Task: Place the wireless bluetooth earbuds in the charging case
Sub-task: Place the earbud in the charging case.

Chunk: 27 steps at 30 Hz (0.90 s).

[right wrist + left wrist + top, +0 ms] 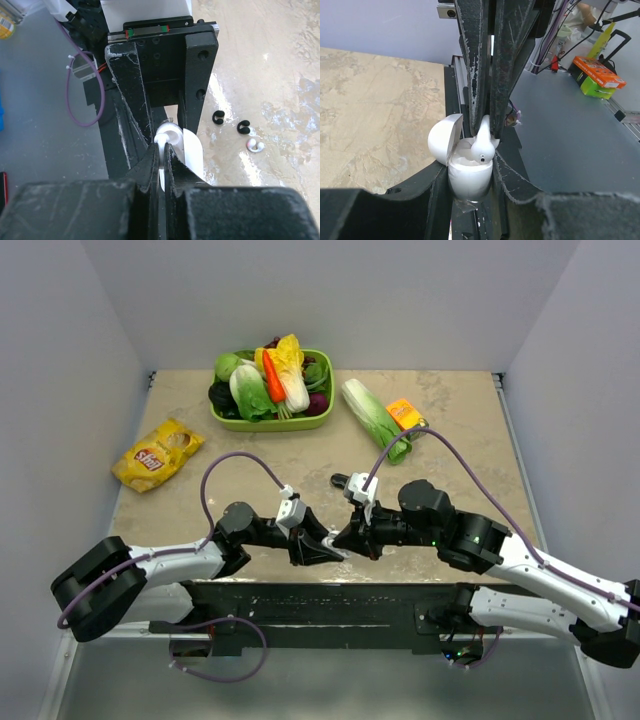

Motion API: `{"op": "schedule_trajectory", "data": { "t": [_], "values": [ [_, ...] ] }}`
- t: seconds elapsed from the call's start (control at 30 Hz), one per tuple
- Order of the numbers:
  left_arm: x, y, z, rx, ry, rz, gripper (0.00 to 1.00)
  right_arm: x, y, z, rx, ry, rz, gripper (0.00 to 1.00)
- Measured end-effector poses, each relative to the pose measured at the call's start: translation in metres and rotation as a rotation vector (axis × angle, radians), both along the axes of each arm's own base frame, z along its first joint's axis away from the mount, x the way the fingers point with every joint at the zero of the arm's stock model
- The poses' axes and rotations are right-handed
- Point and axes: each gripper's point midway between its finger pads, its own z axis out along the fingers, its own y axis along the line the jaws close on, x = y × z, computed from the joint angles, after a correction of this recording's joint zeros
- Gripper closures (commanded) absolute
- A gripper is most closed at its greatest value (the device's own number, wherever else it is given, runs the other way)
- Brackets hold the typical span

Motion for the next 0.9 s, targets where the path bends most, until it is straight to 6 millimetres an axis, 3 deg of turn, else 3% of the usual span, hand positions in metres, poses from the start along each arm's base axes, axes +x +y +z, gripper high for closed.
{"op": "schedule_trajectory", "data": {
  "t": [0.67, 0.77, 0.9],
  "values": [
    [0.005, 0.001, 0.01, -0.031, -0.015, 0.04, 1.0, 0.009, 0.001, 0.002, 0.0, -0.043, -0.058, 1.0],
    [0.006, 0.001, 0.011, -0.036, -0.016, 0.049, 1.0, 0.009, 0.002, 0.002, 0.002, -0.044, -0.062, 0.81],
    [0.008, 0.0, 0.012, -0.043, -0.016, 0.063, 1.0, 0.009, 0.002, 0.002, 0.006, -0.035, -0.07, 0.71]
  ]
}}
